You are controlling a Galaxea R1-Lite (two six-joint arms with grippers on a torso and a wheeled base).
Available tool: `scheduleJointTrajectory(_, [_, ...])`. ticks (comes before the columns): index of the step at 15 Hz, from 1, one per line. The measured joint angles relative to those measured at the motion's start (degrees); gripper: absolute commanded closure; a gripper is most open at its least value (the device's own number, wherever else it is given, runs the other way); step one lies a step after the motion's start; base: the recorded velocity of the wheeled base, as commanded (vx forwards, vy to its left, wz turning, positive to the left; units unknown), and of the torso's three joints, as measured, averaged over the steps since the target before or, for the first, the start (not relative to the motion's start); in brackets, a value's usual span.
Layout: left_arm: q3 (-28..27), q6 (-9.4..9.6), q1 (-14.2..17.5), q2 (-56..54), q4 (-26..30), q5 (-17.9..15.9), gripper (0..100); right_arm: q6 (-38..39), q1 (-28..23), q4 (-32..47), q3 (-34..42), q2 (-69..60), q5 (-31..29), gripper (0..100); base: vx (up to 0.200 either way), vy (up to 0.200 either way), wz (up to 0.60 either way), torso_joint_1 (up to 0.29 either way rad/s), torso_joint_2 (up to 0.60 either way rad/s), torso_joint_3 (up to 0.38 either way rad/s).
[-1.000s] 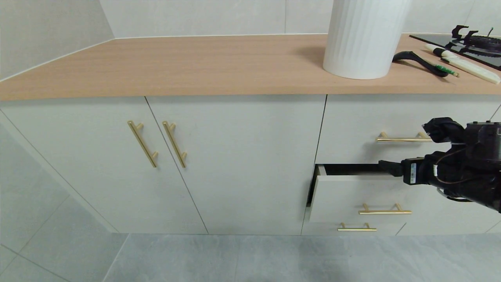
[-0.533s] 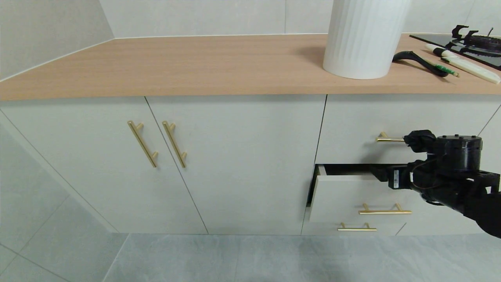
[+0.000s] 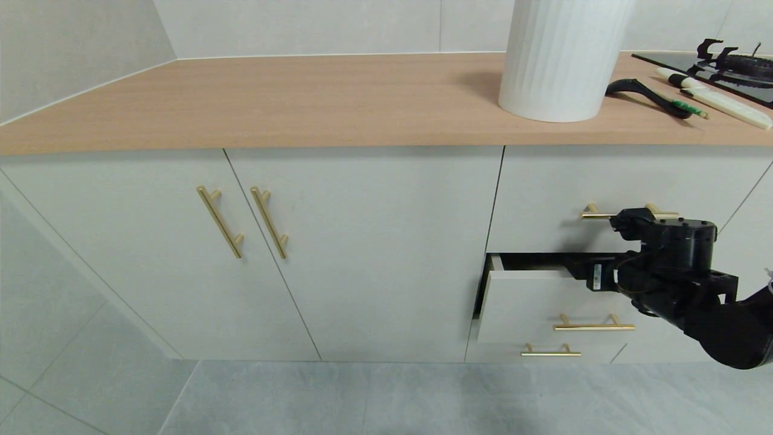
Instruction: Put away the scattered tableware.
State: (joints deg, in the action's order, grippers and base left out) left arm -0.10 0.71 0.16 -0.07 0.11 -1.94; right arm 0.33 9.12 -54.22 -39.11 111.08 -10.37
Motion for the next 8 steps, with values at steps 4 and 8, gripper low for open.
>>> scheduleJointTrajectory(4, [0.0,-0.02,0.0,0.0,0.0,0.0,0,0.0,0.0,-0.2,0.0,1.2,-0.5,0,0.000,0.000,0.00,0.000,0.00,0.000])
scheduleJointTrajectory(8, [0.0,-0.02,0.0,0.0,0.0,0.0,0,0.0,0.0,3.9,0.5,-0.4,-0.4,0,0.000,0.000,0.00,0.000,0.00,0.000])
